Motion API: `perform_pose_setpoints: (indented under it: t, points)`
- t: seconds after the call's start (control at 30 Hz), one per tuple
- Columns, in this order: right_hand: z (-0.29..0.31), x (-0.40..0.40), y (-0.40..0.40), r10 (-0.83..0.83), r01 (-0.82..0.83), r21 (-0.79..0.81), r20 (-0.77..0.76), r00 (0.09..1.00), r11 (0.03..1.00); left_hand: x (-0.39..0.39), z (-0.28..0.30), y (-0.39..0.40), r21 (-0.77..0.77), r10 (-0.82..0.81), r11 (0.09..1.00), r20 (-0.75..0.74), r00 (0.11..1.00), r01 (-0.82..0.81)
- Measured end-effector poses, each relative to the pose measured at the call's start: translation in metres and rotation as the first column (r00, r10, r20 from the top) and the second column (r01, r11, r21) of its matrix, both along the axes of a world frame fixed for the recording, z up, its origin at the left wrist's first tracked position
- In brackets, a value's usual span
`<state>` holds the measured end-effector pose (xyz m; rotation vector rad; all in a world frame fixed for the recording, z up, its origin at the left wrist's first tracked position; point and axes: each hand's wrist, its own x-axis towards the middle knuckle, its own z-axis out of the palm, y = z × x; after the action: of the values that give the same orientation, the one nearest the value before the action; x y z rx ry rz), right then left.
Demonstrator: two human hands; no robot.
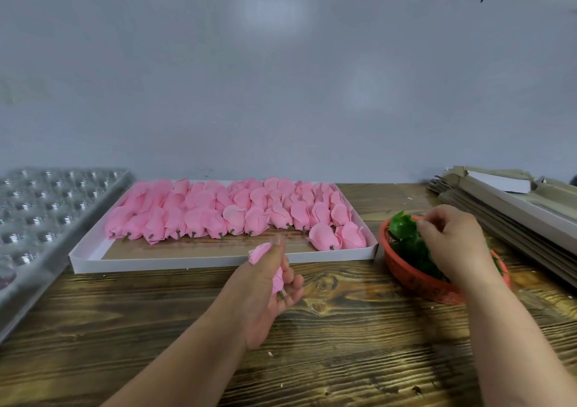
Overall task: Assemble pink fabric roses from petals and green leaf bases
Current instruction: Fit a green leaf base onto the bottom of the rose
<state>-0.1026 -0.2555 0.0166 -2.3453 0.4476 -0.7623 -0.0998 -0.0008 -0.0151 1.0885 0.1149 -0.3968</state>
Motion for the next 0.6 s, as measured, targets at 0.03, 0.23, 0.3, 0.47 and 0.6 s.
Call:
perform_pose_setpoints:
  t: [0.03, 0.23, 0.3, 0.47, 0.6]
  points:
    - [0.0, -0.001, 0.001, 0.006, -0.01, 0.1, 0.042, 0.999, 0.995, 0.0, 0.0, 0.0, -0.002, -0.001, 1.0, -0.006, 1.0, 0.001]
    - [0.005, -0.006, 0.014, 0.077, -0.227, 0.576, 0.273, 0.959, 0.785, -0.002, 0.001, -0.003, -0.032, 0.01, 0.999, -0.002, 1.0, -0.011]
    - [0.002, -0.003, 0.031, 0.158, -0.287, 0.587, 0.262, 0.952, 0.757, -0.004, 0.001, -0.003, -0.065, 0.003, 0.998, 0.058, 0.998, 0.001]
    - [-0.015, 0.0, 0.084, 0.449, -0.444, 0.487, 0.115, 0.886, 0.752, -0.007, 0.0, -0.003, -0.086, 0.021, 0.996, 0.235, 0.972, -0.001]
    - [-0.022, -0.01, 0.115, 0.565, -0.533, 0.383, 0.034, 0.824, 0.755, 0.0, 0.001, 0.0, -0.179, 0.065, 0.984, 0.235, 0.97, -0.022]
